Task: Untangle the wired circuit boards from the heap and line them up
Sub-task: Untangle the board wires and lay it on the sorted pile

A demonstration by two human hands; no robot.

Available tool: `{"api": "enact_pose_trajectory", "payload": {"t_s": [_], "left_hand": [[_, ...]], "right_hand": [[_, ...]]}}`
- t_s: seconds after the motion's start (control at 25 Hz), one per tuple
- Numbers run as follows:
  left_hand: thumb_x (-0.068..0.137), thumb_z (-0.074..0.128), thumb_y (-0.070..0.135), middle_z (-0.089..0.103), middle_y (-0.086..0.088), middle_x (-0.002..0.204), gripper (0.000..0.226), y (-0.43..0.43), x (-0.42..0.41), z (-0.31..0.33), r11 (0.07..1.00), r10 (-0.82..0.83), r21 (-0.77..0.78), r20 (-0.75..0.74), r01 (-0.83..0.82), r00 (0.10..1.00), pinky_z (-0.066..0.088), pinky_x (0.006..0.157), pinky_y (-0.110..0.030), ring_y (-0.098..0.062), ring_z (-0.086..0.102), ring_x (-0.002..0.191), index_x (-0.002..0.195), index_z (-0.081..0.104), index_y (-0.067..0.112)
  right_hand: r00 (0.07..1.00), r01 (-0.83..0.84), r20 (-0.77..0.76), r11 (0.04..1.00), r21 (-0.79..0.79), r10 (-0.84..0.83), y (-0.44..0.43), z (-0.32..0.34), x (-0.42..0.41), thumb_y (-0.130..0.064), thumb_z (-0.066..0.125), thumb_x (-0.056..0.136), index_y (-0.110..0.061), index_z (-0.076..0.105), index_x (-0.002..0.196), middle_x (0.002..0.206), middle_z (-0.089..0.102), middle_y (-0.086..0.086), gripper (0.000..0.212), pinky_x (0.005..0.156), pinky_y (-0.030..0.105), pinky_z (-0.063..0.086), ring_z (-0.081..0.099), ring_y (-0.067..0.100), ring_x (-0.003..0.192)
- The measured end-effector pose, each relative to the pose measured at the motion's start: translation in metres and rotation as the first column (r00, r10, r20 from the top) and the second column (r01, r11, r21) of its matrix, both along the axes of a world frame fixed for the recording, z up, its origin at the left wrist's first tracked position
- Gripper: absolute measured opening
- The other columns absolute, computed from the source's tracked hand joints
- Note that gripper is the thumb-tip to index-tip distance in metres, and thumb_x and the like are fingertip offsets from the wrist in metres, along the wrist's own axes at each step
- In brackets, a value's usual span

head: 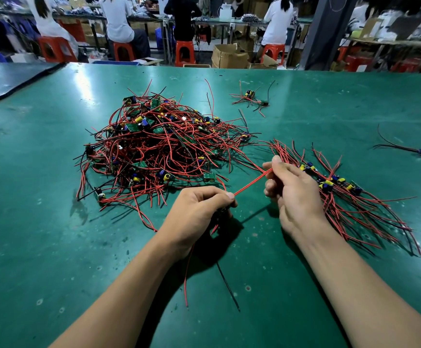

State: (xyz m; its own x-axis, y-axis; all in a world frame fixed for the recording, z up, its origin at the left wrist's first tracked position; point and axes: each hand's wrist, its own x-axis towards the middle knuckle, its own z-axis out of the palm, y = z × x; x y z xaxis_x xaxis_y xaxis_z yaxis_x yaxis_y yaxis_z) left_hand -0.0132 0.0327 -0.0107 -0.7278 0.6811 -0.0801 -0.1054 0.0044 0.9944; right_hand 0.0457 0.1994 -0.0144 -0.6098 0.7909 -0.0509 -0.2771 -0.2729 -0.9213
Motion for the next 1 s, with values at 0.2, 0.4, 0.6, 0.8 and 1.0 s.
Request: {"api": "enact_pose_trajectory", "payload": {"t_s": [0.2,0.4,0.6,0.8,1.0], "left_hand": [[0.089,0.067,0.014,0.064,-0.007,0.061,0.018,0.000,0.002,0.002,1.000,-0.023,-0.009,-0.012,0.023,1.000,0.040,0.052,-0.018,-0.016,0.051,0.055,0.074,0.073,0.005],[0.094,0.063,0.019,0.066,-0.006,0.064,0.022,0.001,0.001,0.000,0.997,0.059,0.041,0.059,-0.062,0.996,0.045,0.053,-0.017,-0.016,0.056,0.059,0.081,0.073,0.004],[0.095,0.061,0.020,0.071,-0.011,0.069,0.022,0.004,0.002,0.004,0.992,0.083,0.077,0.180,-0.098,0.980,0.053,0.055,-0.020,-0.015,0.066,0.062,0.086,0.073,0.004],[0.101,0.049,0.018,0.075,-0.017,0.094,0.026,0.003,-0.001,0.010,0.988,0.068,0.118,0.224,-0.096,0.972,0.054,0.058,-0.023,-0.019,0.068,0.069,0.107,0.068,0.001],[0.089,0.054,-0.003,0.072,-0.023,0.107,0.031,-0.002,-0.006,0.016,0.952,-0.025,0.290,0.401,-0.101,0.916,0.060,0.075,-0.032,-0.031,0.073,0.087,0.119,0.060,0.001]], "right_hand": [[0.991,0.136,-0.006,0.983,0.128,-0.136,-0.005,-0.003,-0.004,-0.018,0.063,0.098,-0.008,0.068,0.073,0.054,0.054,-0.006,0.027,0.041,0.020,0.033,0.040,0.007,0.040],[0.999,-0.008,0.036,0.999,-0.045,0.009,-0.006,0.000,0.003,-0.037,0.069,0.091,-0.011,0.071,0.088,0.058,0.053,-0.006,0.026,0.041,0.018,0.035,0.041,0.006,0.041],[0.993,-0.065,0.094,0.996,-0.069,0.071,-0.008,0.003,0.003,-0.056,0.067,0.086,-0.013,0.071,0.094,0.059,0.053,-0.006,0.044,0.042,0.020,0.038,0.043,0.007,0.044],[0.982,-0.104,0.151,0.991,-0.084,0.116,-0.005,-0.002,0.002,-0.051,0.057,0.097,-0.011,0.070,0.099,0.060,0.058,-0.005,0.042,0.044,0.021,0.041,0.048,0.008,0.045],[0.948,-0.276,0.220,0.940,0.202,0.231,-0.009,-0.002,0.008,-0.017,0.067,0.094,-0.013,0.066,0.099,0.073,0.062,0.000,0.007,0.043,0.025,0.043,0.055,0.011,0.051]]}}
